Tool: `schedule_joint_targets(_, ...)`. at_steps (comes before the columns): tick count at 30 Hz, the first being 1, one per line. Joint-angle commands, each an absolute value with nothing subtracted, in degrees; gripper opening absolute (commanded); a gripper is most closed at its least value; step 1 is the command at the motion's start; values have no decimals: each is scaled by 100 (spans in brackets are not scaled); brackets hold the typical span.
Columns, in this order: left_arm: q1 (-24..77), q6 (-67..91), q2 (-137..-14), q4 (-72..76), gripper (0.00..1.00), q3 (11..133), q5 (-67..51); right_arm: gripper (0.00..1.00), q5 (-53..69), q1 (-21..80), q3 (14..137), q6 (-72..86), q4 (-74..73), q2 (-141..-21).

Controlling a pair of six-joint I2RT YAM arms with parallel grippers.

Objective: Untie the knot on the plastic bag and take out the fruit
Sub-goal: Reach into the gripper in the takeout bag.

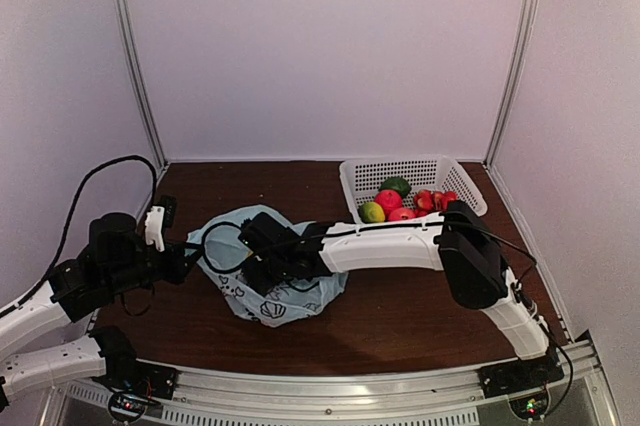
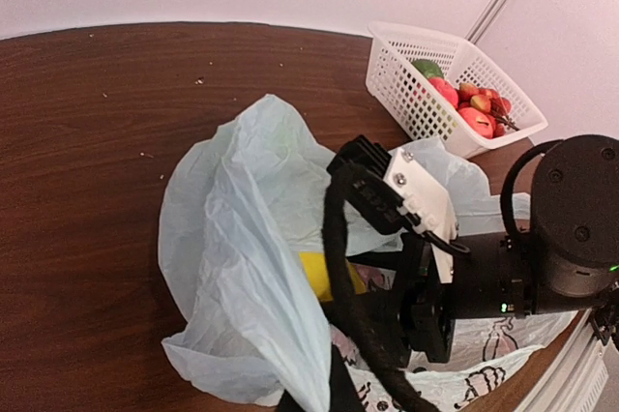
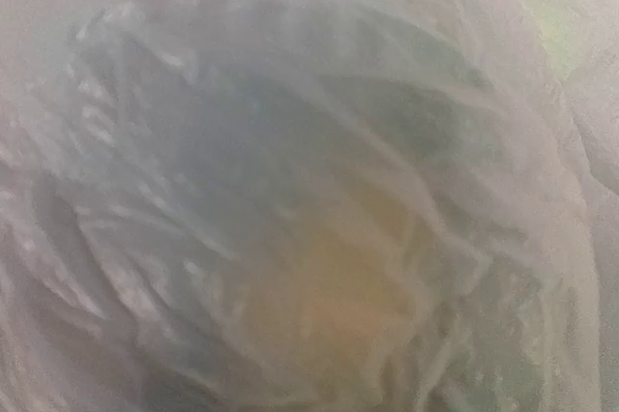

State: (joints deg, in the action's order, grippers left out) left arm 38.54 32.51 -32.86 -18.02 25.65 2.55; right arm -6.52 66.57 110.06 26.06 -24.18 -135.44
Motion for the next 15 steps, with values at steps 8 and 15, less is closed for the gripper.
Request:
schedule_joint_targets(8, 3815, 3274, -3254, -1707, 0, 2584, 264, 59, -828, 6521, 11451, 2429, -2461, -13947)
schedule_joint_targets(15, 3816, 3287, -3256, -1712, 0, 2584, 264, 50, -793, 6512, 11452, 2424, -2408, -13899)
